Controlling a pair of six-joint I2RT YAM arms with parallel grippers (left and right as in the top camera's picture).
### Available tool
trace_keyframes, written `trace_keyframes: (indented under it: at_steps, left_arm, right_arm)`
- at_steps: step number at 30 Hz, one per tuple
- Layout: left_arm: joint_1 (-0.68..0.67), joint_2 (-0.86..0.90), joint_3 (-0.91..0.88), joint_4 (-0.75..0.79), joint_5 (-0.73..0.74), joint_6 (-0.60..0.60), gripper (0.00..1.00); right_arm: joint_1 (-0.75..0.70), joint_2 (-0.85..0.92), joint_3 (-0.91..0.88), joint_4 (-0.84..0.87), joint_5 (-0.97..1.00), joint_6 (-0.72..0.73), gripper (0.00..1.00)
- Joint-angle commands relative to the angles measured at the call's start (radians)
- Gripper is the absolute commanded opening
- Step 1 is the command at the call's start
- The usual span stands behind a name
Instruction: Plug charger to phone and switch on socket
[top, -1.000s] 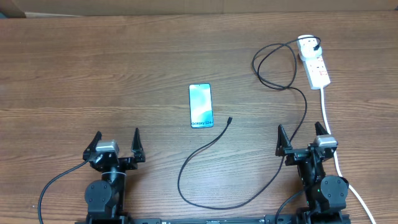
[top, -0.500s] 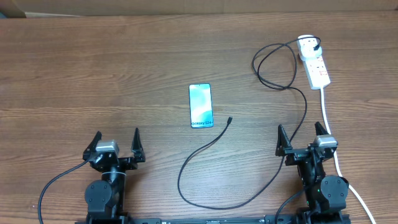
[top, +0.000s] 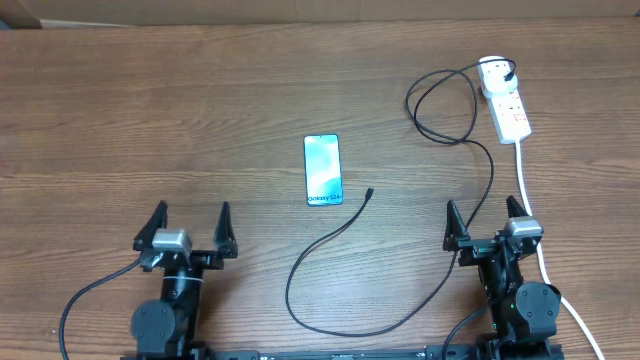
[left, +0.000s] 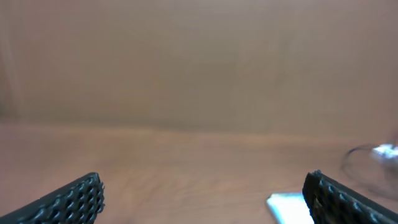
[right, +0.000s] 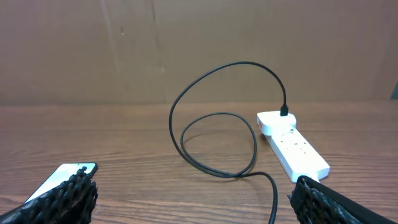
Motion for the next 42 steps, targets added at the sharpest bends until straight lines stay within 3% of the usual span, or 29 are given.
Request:
trace_keyframes:
  at_steps: [1,8,13,16,20,24,29,31,37,42]
  left_arm:
    - [0.008,-0.010,0.034,0.024,0.098,-0.020,1.00]
    - [0.008,0.093,0.283,-0.099,0.052,0.029,1.00]
    - [0.008,0.395,0.659,-0.496,0.055,0.054,1.00]
    - [0.008,0.610,0.895,-0.711,0.153,0.053,1.00]
    - [0.008,0.809,1.073,-0.802,0.304,0.061,1.00]
    - [0.006,0.991,1.235,-0.891,0.268,0.061,1.00]
    - [-0.085,1.297,1.616,-1.265,0.050,0.032,1.00]
    - [-0.137,1.389,1.724,-1.351,0.038,0.009,1.00]
    - [-0.219,1.524,1.791,-1.379,0.200,-0.047,1.00]
    - [-0.280,1.602,1.817,-1.407,-0.066,-0.241,1.00]
  right_arm:
    - [-0.003,-0.012,-0.010,0.006,0.010,0.006,1.00]
    - [-0.003,-0.012,-0.010,0.006,0.010,0.006,1.00]
    - [-0.003,-0.012,-0.010,0.006,0.010,0.006,1.00]
    - [-0.003,-0.012,-0.010,0.006,0.010,0.006,1.00]
    - [-0.003,-0.012,-0.010,0.005,0.010,0.006,1.00]
    - [-0.003,-0.012,-0.010,0.005,0.010,0.006,1.00]
    - [-0.003,-0.012,-0.010,0.006,0.010,0.006,1.00]
    - [-0.003,-0.012,-0.010,0.006,0.010,0.006,1.00]
    - [-0.003,-0.012,-0.010,0.006,0.010,0.006,1.00]
    - [-0.003,-0.012,-0.010,0.005,0.010,0.006,1.00]
